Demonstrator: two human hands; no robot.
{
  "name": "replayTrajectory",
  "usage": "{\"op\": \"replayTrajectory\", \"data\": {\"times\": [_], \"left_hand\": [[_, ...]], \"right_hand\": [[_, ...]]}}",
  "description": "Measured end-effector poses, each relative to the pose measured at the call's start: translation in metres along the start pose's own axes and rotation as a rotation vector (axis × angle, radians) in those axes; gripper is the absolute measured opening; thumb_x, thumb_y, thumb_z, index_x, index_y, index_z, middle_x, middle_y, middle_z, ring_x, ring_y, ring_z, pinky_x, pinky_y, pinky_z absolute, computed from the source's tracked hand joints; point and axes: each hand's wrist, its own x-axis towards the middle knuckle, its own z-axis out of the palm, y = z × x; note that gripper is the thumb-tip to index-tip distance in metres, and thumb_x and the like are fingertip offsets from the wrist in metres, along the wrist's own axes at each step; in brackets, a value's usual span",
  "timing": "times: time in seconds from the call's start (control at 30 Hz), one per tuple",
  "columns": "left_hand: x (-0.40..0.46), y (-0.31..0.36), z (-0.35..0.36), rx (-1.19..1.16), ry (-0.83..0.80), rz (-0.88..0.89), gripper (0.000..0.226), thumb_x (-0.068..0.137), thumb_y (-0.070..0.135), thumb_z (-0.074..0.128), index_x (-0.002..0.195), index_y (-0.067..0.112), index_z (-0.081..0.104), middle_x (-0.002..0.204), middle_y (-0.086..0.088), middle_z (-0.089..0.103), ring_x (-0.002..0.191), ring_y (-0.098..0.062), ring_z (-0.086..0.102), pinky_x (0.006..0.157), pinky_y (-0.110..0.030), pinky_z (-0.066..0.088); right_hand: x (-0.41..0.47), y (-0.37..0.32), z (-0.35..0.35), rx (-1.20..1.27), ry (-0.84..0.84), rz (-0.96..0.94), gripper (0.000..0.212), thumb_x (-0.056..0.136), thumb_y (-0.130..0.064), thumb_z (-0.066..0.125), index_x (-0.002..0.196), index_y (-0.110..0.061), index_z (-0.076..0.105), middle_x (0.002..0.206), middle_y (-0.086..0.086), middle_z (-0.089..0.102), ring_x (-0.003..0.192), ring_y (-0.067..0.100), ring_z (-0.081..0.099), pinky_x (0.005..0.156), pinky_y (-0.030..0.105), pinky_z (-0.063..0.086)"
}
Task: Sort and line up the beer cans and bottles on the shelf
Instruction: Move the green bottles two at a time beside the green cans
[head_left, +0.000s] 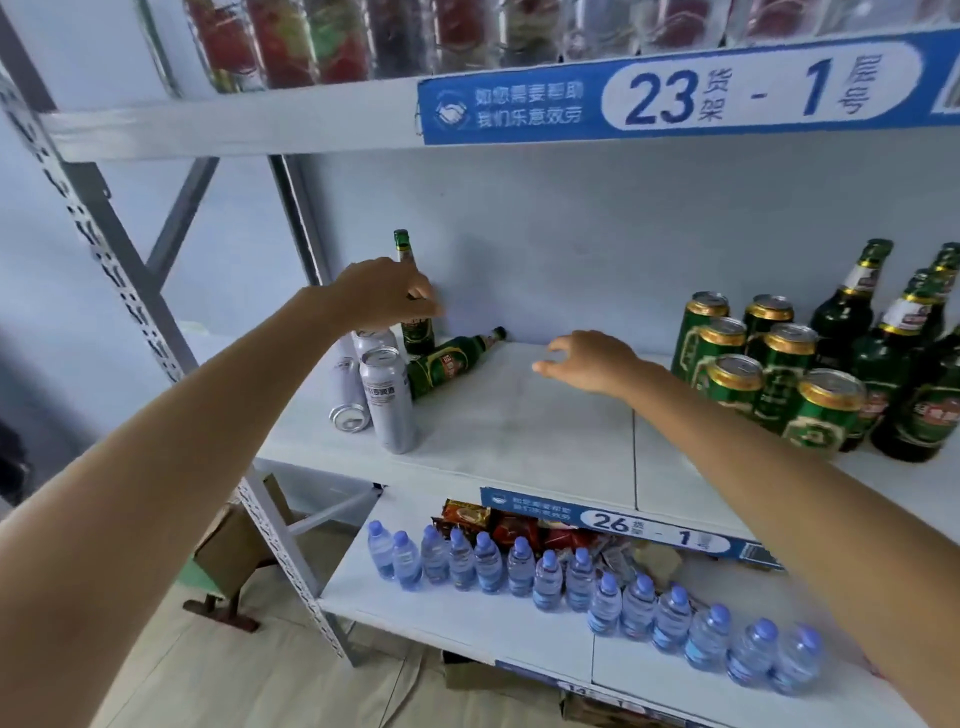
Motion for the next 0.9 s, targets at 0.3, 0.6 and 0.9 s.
{"op": "replayTrajectory", "data": {"times": [0.3, 0.6, 0.9], "left_hand": [[0.067, -0.11, 0.045, -0.077, -0.014, -0.026, 0.041, 0.085, 0.06, 0.05, 0.104, 0.028, 0.068, 0.111, 0.002, 0.07, 0.101, -0.02, 0.064, 0.093, -0.041, 0.049], [0.146, -0.179, 0.071, -0.18, -0.036, -0.069, 0.035, 0.09, 0.045, 0.056, 0.111, 0.021, 0.069, 0.112, -0.003, 0.07, 0.105, -0.021, 0.062, 0.095, -0.038, 0.048], [0.256, -0.206, 0.087, -0.197, -0.028, -0.104, 0.053, 0.091, 0.056, 0.048, 0.101, 0.009, 0.069, 0.102, -0.009, 0.069, 0.101, -0.028, 0.061, 0.085, -0.036, 0.048]], "right_hand": [[0.115, -0.027, 0.061, -0.059, -0.043, 0.049, 0.059, 0.091, -0.054, 0.048, 0.132, -0.012, 0.055, 0.14, 0.01, 0.053, 0.129, 0.028, 0.048, 0.103, 0.037, 0.04], [0.22, -0.045, 0.1, 0.086, -0.17, 0.144, 0.06, 0.094, -0.052, 0.044, 0.134, -0.008, 0.052, 0.139, 0.015, 0.053, 0.127, 0.032, 0.049, 0.1, 0.04, 0.042], [0.304, -0.055, 0.147, 0.618, -0.05, 0.479, 0.055, 0.09, -0.048, 0.051, 0.119, -0.001, 0.058, 0.113, 0.019, 0.061, 0.105, 0.031, 0.059, 0.077, 0.028, 0.04]]}}
